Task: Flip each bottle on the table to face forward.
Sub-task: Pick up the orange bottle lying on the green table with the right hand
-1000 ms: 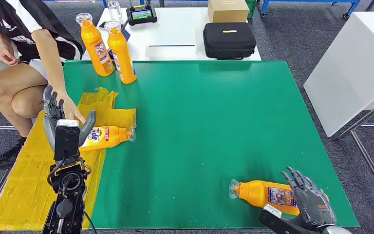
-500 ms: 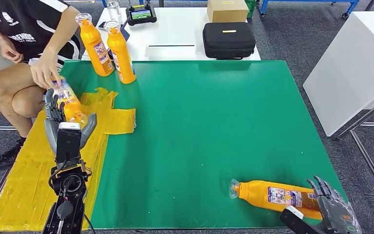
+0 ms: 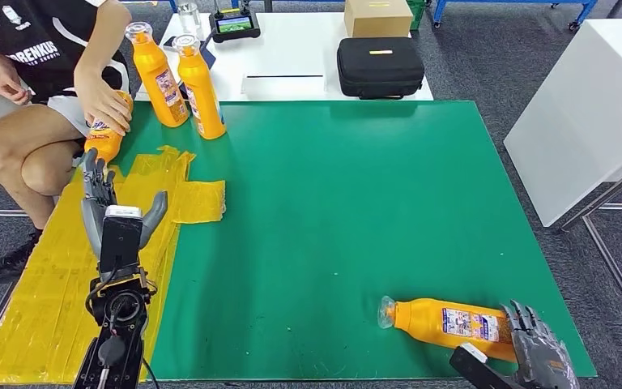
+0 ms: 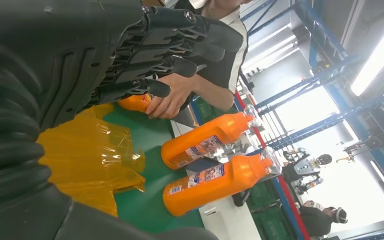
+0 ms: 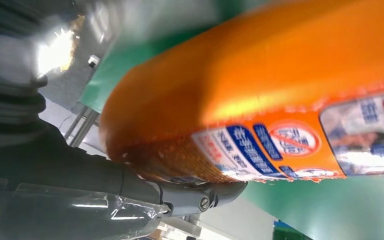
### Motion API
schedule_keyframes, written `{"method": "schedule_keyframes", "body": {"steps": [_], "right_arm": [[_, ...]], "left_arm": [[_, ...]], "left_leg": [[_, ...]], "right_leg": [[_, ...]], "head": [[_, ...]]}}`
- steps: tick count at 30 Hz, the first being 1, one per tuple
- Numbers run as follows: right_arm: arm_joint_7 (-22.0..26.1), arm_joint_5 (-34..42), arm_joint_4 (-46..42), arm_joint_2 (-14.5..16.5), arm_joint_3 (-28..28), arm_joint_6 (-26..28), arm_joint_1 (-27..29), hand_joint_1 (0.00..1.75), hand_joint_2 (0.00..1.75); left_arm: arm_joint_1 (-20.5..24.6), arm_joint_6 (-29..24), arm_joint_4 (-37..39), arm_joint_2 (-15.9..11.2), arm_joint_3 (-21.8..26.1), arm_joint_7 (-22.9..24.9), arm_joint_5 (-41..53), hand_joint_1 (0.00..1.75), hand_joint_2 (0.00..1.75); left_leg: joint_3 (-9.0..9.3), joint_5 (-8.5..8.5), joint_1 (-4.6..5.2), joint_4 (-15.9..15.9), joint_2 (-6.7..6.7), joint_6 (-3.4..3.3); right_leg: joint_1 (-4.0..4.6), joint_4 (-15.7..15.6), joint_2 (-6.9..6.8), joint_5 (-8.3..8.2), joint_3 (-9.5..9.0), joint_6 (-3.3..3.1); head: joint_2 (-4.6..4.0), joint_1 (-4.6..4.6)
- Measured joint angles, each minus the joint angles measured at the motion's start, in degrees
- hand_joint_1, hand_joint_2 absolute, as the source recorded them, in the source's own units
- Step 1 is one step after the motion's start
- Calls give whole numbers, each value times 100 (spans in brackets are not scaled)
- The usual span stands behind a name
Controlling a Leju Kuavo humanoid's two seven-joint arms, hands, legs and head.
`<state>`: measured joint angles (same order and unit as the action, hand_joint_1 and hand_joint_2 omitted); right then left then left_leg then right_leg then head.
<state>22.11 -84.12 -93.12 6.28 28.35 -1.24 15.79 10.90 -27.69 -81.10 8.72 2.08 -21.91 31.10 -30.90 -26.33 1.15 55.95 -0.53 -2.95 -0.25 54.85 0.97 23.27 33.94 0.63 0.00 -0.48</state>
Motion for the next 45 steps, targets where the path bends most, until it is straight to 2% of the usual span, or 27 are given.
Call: {"method": "schedule_keyframes", "body": {"steps": [9, 14, 15, 16, 19, 20, 21, 28, 33, 35, 39, 43, 45], "right_arm": [[-15, -44, 181, 76, -106, 48, -111, 0, 175], [-228, -180, 328, 63, -238, 108, -199, 4, 175], [-285, -213, 364, 55, -275, 128, -219, 14, 175], [-351, -247, 404, 44, -315, 150, -238, 40, 175], [-562, -339, 499, -6, -442, 194, -269, 147, 175], [-639, -377, 525, -27, -492, 198, -266, 164, 175], [-710, -419, 550, -48, -540, 197, -263, 171, 175], [-945, -511, 645, -138, -753, 226, -267, 175, 175], [-921, -232, 711, -174, -926, 721, -318, 175, 175], [-825, 76, 712, -176, -1016, 978, -322, 175, 175], [-413, 1241, 535, -59, -1230, 1700, -316, 175, 175], [-211, 1802, 319, 68, -1386, 1936, -356, 175, 175], [8, 2302, 261, 136, -1449, 2203, -384, 175, 175]], "left_arm": [[0, -3, 36, 0, -13, 4, -1, 0, 175], [8, -48, 98, 0, -16, 13, -3, 0, 175], [11, -60, 114, 0, -20, 13, -4, 0, 175], [15, -74, 130, 0, -26, 12, -7, 0, 175], [22, -111, 175, 0, -56, 10, -39, 0, 175], [23, -120, 187, 0, -63, 8, -53, 0, 175], [23, -129, 196, 0, -69, 6, -62, 0, 175], [-28, -193, 194, 3, -114, -2, -87, 0, 175], [-101, -148, 69, 23, -114, 9, -51, 0, 175], [-117, -78, 6, 28, -114, 24, -25, 0, 175], [-155, 63, -91, 59, -128, 42, 3, 0, 175], [-175, 167, -144, 102, -168, 46, -16, 0, 175], [-179, 504, -166, 104, -241, 66, -183, 0, 175]], "left_leg": [[3, 0, 0, 0, 0, 0], [9, -1, 0, 0, 4, 0], [11, -1, 0, 0, 5, 0], [14, -2, 0, 0, 5, 0], [23, -3, -1, 0, 7, 2], [27, -3, -2, 0, 9, 2], [31, -4, -2, -1, 11, 3], [52, -6, -2, -1, 13, 4], [47, -6, -2, -1, 12, 4], [43, -5, -2, -1, 12, 4], [33, -1, -5, -1, 8, 6], [27, 0, -10, -1, 2, 8], [20, 1, -9, -1, 1, 8]], "right_leg": [[0, 0, 0, 0, -3, 0], [0, 0, 7, 0, -6, 0], [1, 0, 9, 0, -7, 0], [1, 0, 10, 0, -9, 0], [2, -1, 13, 0, -18, 0], [2, -1, 16, 0, -22, 0], [3, -1, 19, 0, -25, 0], [2, -2, 22, 0, -51, 0], [2, -2, 22, 0, -51, 0], [1, -2, 20, 0, -48, 0], [3, 0, 15, -1, -32, -1], [6, 1, 13, -1, -26, -1], [5, 2, 12, -1, -22, -1]], "head": [[0, 1], [0, 1], [0, 1], [0, 1], [0, 1], [0, 2], [0, 1], [0, 2], [0, 1], [0, 1], [0, -2], [0, -1], [0, -1]]}}
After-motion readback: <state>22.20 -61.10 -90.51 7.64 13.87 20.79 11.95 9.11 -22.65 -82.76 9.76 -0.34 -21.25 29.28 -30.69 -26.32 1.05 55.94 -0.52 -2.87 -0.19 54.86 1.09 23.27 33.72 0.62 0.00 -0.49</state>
